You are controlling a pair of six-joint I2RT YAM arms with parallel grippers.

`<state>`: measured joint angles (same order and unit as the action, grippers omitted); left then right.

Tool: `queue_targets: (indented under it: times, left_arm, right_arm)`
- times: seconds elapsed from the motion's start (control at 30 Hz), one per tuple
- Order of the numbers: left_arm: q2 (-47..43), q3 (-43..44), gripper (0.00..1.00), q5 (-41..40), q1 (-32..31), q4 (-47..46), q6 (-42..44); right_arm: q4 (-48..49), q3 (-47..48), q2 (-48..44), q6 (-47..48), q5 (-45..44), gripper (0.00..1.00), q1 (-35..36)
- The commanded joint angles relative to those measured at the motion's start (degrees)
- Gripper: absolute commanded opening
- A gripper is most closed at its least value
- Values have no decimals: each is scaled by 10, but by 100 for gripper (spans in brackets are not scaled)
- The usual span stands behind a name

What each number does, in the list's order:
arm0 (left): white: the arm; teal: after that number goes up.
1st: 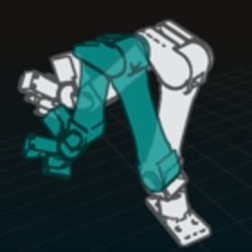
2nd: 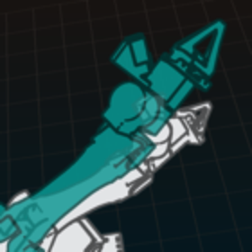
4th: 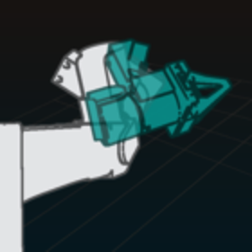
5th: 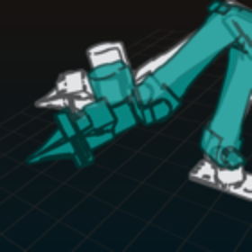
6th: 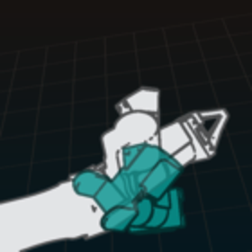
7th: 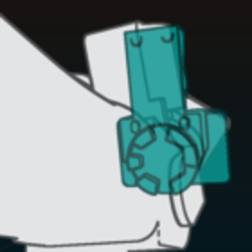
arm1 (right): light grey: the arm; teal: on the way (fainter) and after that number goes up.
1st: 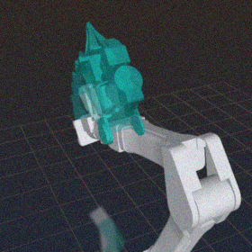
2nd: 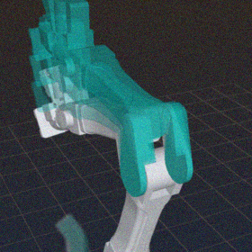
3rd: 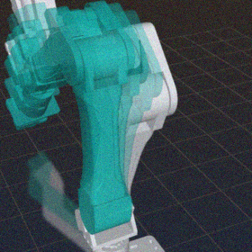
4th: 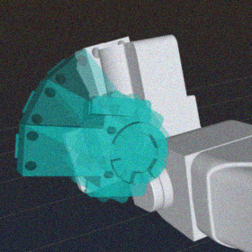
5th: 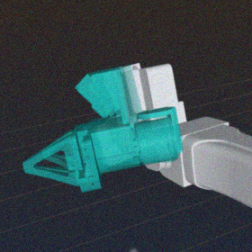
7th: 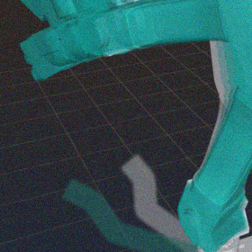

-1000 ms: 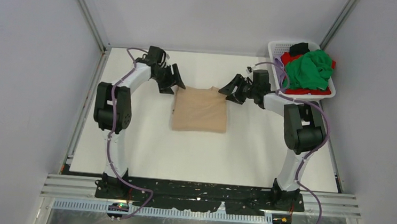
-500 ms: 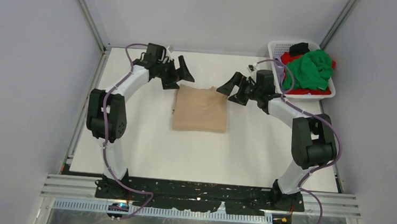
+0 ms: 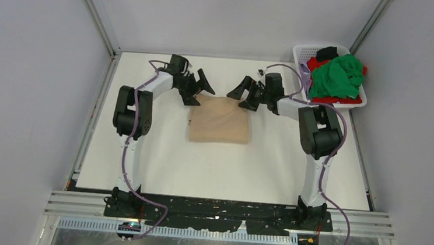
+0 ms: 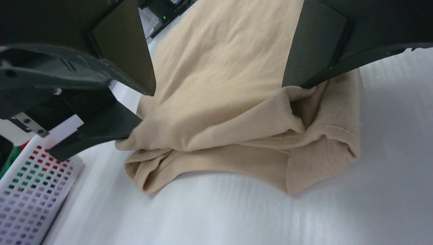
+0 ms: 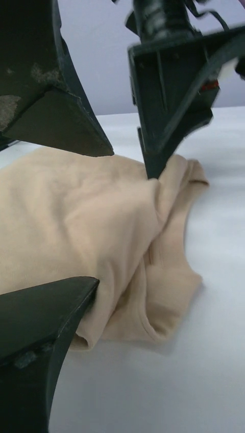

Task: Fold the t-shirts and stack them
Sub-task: Smooth out wrinkles on the folded tshirt, then put the neatly folded tshirt into the corner of the board with the left arm

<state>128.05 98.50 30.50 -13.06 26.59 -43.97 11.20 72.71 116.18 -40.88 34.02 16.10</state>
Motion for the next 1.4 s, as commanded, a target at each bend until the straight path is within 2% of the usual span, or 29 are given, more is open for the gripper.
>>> queue_targets:
  times: [0.0,0.13,0.27,0.37,0.47,0.57,0.67,0.87,1.03,1.23,1.33,1.37]
  left_arm:
    - [12,40,100,-38,8,43,-22]
    - [28,60,100,-43,11,75,-28]
    - [16,76,100,-36,11,82,-19]
    - [-27,68,100,-36,10,81,0]
    - [-99,22,100,-62,5,80,26]
    - [-169,-56,100,-91,4,67,49]
    - [-201,-111,100,-110,7,71,67]
    - [-175,-148,96,-95,6,88,77]
    - [-139,-146,90,-84,6,97,78]
    - [-94,-115,67,-68,-10,104,72]
    - [-74,-88,46,-70,-16,119,77]
    - [-72,-80,37,-85,-18,126,79]
  right_arm:
    - [-2,57,70,-26,-22,95,-3]
    - [-7,58,95,-52,-24,95,-3]
    - [-22,58,68,-40,-31,95,-3]
    - [-48,72,25,-14,-34,95,-3]
    - [-57,66,-25,9,-37,95,-2]
    - [-42,12,-109,29,-45,95,-1]
    - [-31,-53,-195,44,-57,95,-1]
    - [-72,-185,-315,81,-86,95,-2]
    - [-131,-225,-389,115,-115,95,-2]
    - [-165,-238,-440,125,-121,95,-3]
    - [-176,-245,-458,127,-124,95,-4]
    - [-178,-246,-463,127,-128,95,-5]
